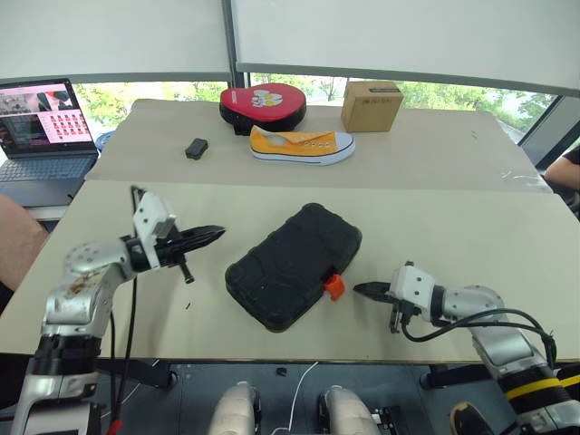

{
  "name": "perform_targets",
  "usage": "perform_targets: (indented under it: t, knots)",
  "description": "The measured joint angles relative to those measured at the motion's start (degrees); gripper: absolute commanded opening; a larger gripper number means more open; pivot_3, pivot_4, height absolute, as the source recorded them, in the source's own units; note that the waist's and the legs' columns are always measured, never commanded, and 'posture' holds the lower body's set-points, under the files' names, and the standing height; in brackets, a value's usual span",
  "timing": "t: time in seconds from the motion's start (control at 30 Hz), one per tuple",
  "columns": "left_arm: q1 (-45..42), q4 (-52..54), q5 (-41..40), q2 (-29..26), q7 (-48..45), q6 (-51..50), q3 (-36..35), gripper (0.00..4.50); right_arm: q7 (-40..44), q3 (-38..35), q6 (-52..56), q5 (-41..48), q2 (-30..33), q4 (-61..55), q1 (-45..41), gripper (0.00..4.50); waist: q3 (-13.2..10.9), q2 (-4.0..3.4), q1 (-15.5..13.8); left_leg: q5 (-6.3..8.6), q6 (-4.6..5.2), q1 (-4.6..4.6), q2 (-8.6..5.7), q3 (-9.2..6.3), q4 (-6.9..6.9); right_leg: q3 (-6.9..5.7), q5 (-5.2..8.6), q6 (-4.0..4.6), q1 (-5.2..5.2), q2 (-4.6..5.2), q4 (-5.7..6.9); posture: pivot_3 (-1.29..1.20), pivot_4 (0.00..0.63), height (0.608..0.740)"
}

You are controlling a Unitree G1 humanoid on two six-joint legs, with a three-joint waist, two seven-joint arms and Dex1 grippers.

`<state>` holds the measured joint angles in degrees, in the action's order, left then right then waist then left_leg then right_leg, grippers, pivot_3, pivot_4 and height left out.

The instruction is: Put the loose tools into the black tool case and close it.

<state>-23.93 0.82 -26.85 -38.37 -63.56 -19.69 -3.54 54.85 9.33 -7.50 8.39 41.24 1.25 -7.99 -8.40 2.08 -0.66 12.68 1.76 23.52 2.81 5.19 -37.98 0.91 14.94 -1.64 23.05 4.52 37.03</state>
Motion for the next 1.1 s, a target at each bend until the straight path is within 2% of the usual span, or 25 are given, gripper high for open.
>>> perform_targets:
  t: [0.23,0.33,0.63,0.9,1.1]
  knots:
    - [-8.0,-1.7,7.2,10.4,2.3,-2.0,15.4,0.01,0.1,-0.5,7.1,3.0,-0.5,-7.7,3.1,0.05,0.0,0.00,0.4,0.00,0.00,0.04,0.01,-0.07,-0.03,0.06,0.00,0.00,0.06,-0.16,0.01,0.00,0.150,0.740]
    - [-8.3,-2.3,9.8,12.3,3.0,-2.0,18.8,0.01,-0.2,-0.6,8.2,3.1,-1.3,-9.5,3.8,0.05,0.0,-0.01,0.5,0.00,0.00,0.00,0.02,-0.11,-0.02,0.05,0.00,0.00,0.03,-0.17,0.01,0.00,0.150,0.740]
    - [-7.6,-1.3,12.6,12.3,6.3,-4.1,20.2,0.01,-1.7,0.3,9.0,1.9,-4.2,-11.2,3.9,0.05,0.2,-0.33,0.5,0.03,0.04,-0.65,0.03,-0.15,0.02,0.02,0.04,0.00,-0.67,-0.15,-0.10,0.00,0.150,0.740]
    - [-7.3,-1.3,12.8,12.1,6.7,-4.2,19.7,0.01,-2.5,1.9,8.9,0.2,-8.2,-8.6,0.7,0.05,0.3,-0.46,0.8,0.03,0.04,-0.68,0.03,-0.16,0.02,0.03,0.04,0.01,-0.69,-0.16,-0.08,0.00,0.150,0.740]
    - [-7.1,-1.4,12.9,11.8,6.7,-4.2,19.1,0.01,-2.4,2.4,8.9,-0.5,-8.9,-8.0,-0.3,0.05,0.3,-0.47,1.3,0.03,0.04,-0.68,0.04,-0.18,0.02,0.02,0.04,0.02,-0.68,-0.17,-0.05,0.00,0.150,0.740]
